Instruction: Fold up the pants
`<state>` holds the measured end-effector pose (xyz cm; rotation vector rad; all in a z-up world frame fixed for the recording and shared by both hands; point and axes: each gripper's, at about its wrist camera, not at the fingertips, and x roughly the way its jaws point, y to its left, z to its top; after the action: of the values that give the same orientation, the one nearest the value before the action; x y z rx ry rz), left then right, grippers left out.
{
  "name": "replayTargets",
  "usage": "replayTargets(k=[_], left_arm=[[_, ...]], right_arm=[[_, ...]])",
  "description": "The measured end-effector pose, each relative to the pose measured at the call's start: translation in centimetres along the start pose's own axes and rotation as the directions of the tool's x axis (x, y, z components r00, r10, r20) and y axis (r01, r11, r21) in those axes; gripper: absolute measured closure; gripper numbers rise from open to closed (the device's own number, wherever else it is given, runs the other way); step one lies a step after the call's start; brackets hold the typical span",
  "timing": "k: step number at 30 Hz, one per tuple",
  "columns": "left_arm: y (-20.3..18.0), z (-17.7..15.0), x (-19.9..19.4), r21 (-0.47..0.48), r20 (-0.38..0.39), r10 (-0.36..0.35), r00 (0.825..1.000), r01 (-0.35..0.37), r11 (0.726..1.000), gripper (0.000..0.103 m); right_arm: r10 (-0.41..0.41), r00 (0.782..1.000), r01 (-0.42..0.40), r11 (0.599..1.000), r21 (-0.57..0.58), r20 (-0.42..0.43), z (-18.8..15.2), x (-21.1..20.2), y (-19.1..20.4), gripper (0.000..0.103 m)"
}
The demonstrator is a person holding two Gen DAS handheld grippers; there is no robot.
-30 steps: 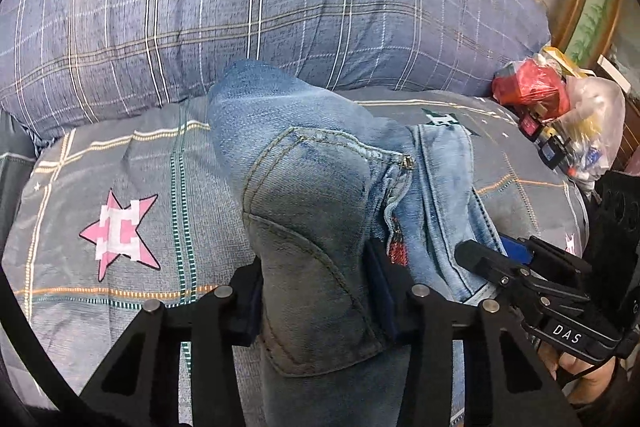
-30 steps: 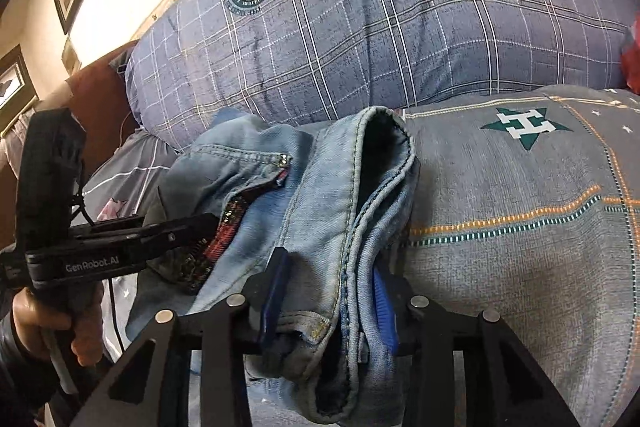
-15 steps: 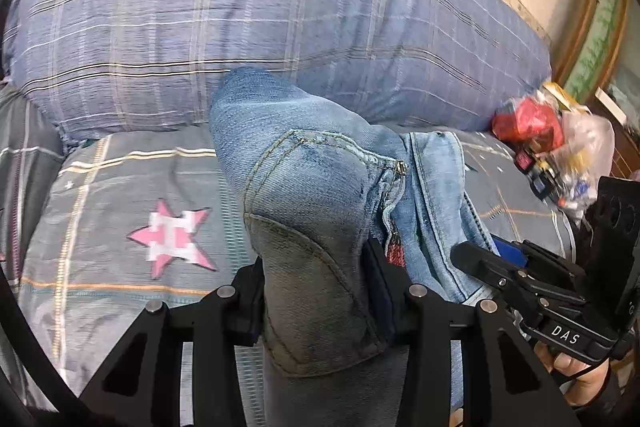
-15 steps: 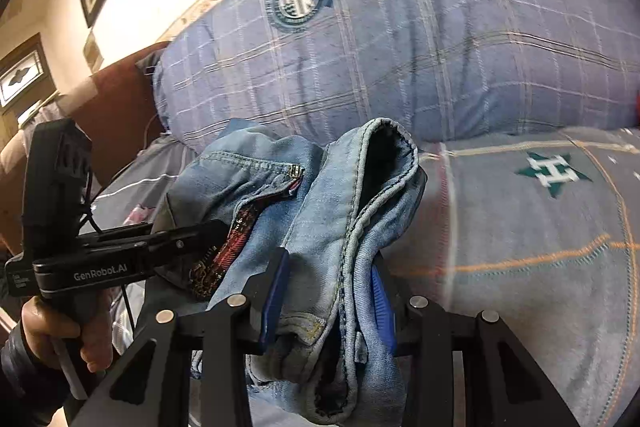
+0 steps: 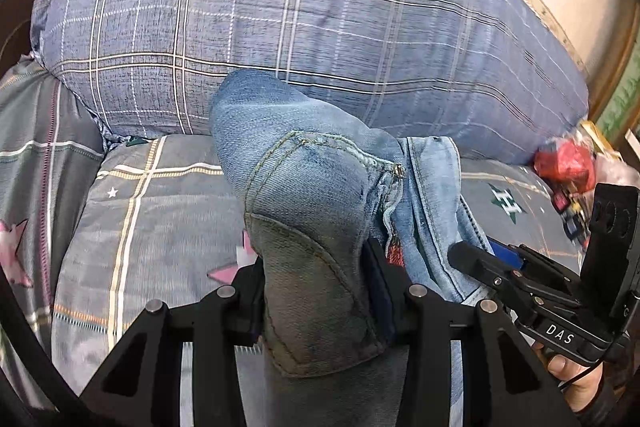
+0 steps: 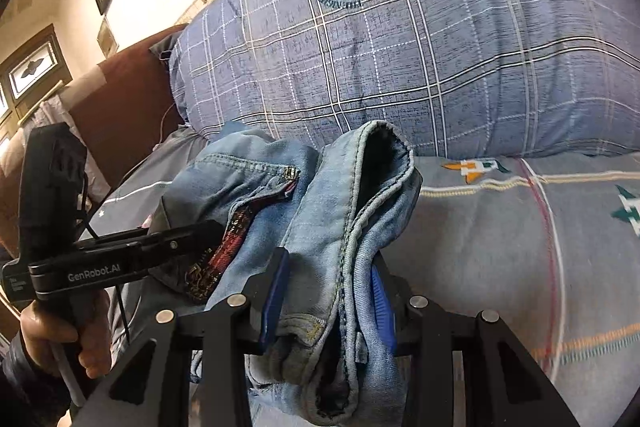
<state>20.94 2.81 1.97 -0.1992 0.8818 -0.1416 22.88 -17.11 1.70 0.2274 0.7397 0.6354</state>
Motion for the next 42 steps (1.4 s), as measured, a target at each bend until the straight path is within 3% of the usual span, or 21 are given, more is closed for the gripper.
replayTargets(k=[9,13,16,18,20,22,25,28,34,37,39,42], left_arm=[[2.1,4.0,5.3,-0.041,-0.040,-0.038,0.998,0.037,0.998,0.058],[2.9,4.0,8.6,-0.044,-0.080,-0.038,0.996,0.035,0.998,0.058],[4.1,2.6,10.2,-0.059,-0.085,-0.004,0.996,-0.002,0.998,0.046],[5.7,1.8,10.3,-0.121,-0.069,-0.056,0.996,0.047,0.992,0.042],[6.3,1.7,9.8,-0.139,-0.067,-0.066,0.996,0.057,0.989,0.041],[6.0,1.7,8.8,-0.110,-0.060,-0.040,0.997,0.033,0.993,0.041],[4.6,1.9,6.3,-0.009,-0.001,0.030,1.000,-0.030,0.999,0.042],[2.9,2.1,4.1,0.076,0.046,0.054,0.997,-0.057,0.995,0.042],[2.4,0.3,5.9,0.112,-0.050,0.118,0.992,-0.112,0.987,0.041],[3.0,-0.3,6.8,0.064,-0.025,0.101,0.995,-0.100,0.993,0.039],[3.0,-0.1,6.6,0.057,-0.017,0.109,0.994,-0.108,0.993,0.038],[2.9,0.5,6.1,0.067,-0.024,0.118,0.993,-0.117,0.991,0.038]], right_arm=[[-0.021,1.000,0.021,0.999,0.040,-0.014,4.0,4.8,-2.7,0.062],[-0.038,0.999,0.040,0.997,0.070,-0.030,4.4,7.2,-4.6,0.062],[-0.068,0.994,0.077,0.991,0.106,-0.084,3.4,9.2,-6.4,0.062],[-0.112,0.988,0.124,0.987,0.104,-0.109,2.5,9.9,-7.6,0.062],[-0.102,0.988,0.118,0.984,0.136,-0.116,1.9,10.0,-8.9,0.059],[-0.105,0.989,0.120,0.982,0.144,-0.107,2.0,9.6,-9.2,0.057],[-0.165,0.984,0.169,0.983,0.069,-0.061,3.0,8.0,-7.5,0.057],[-0.148,0.989,0.148,0.989,0.002,-0.006,4.0,6.2,-5.1,0.057],[-0.095,0.994,0.091,0.993,-0.075,-0.048,3.3,6.5,-1.2,0.057],[-0.132,0.978,0.127,0.991,-0.042,-0.161,0.9,9.4,-2.5,0.058],[-0.120,0.986,0.116,0.992,-0.043,-0.114,0.1,9.6,-3.2,0.058],[-0.117,0.987,0.114,0.993,-0.029,-0.109,0.2,9.2,-3.1,0.058]])
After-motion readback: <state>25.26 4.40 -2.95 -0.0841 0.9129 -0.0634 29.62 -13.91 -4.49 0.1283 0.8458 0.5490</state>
